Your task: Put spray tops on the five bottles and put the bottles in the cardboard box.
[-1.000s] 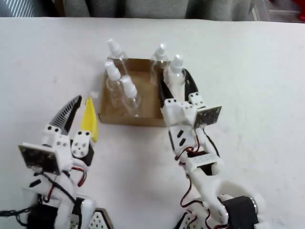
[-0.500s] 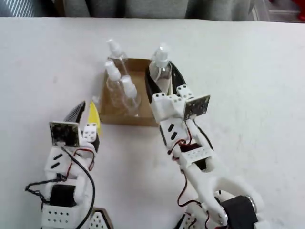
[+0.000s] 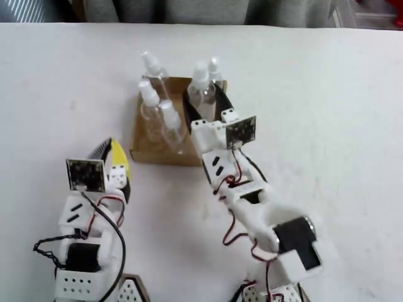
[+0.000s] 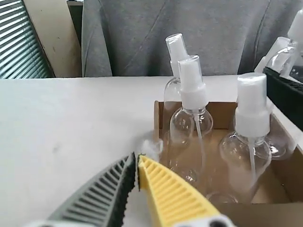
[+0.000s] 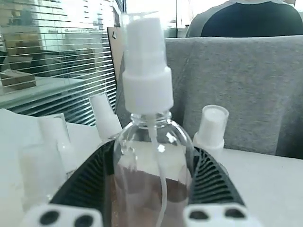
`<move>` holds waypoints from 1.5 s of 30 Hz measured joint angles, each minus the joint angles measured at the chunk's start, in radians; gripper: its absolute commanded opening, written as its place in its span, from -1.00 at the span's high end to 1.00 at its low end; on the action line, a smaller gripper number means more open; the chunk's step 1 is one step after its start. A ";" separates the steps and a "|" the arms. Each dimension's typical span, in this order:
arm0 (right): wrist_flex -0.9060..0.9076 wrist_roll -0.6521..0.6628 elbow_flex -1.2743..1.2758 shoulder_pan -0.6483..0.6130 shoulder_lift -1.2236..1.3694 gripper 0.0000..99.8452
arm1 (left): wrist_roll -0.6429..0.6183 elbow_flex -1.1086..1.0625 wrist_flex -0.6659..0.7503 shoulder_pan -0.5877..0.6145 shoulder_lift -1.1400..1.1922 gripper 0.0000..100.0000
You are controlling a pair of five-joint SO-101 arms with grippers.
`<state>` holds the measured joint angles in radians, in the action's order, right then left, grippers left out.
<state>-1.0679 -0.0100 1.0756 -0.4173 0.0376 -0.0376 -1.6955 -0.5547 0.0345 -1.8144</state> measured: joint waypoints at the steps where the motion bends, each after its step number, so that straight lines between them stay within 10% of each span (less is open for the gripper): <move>1: -0.032 0.015 -0.002 0.000 0.031 0.97 | 0.000 0.000 -0.009 0.000 0.000 0.96; 35: -0.158 0.054 -0.123 0.021 0.342 0.96 | 0.000 0.000 -0.020 0.000 0.000 0.96; 45: -0.143 0.054 -0.123 0.020 0.342 0.64 | 0.000 0.000 -0.020 0.009 0.000 0.96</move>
<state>-1.2106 0.0437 0.9528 -0.3974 0.3798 -0.0376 -1.6955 -0.5746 0.0437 -1.8144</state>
